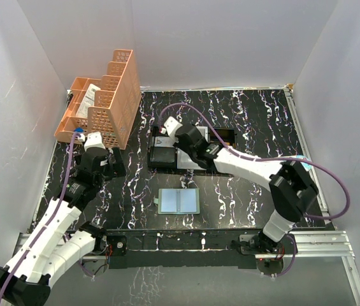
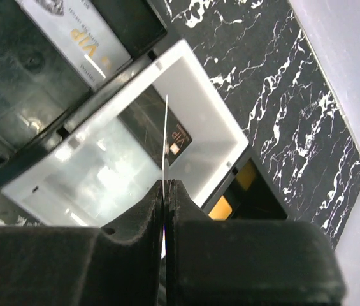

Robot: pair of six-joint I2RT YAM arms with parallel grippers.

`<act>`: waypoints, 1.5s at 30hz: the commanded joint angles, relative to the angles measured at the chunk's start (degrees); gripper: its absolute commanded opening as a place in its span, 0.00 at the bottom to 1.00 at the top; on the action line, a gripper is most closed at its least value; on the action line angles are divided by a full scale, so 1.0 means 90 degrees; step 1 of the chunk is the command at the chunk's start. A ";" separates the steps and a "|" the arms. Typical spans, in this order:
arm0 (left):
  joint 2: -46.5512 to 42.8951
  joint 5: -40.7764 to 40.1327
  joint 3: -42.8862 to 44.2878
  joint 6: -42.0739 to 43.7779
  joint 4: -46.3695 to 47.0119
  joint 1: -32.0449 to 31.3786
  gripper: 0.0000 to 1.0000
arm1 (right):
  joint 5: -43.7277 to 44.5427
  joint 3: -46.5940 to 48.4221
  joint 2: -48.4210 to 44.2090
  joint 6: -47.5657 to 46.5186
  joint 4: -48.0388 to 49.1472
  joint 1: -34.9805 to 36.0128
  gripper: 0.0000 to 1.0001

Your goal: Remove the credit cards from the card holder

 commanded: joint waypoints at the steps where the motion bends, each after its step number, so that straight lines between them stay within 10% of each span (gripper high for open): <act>1: 0.0060 -0.0171 0.0081 0.0071 -0.0087 0.0040 0.99 | 0.0089 0.1013 0.0468 -0.0133 -0.0367 -0.0089 0.00; 45: 0.0180 -0.0094 0.0106 0.0119 -0.0071 0.0038 0.99 | -0.0131 0.0570 0.2400 -0.1709 0.1828 -0.0815 0.01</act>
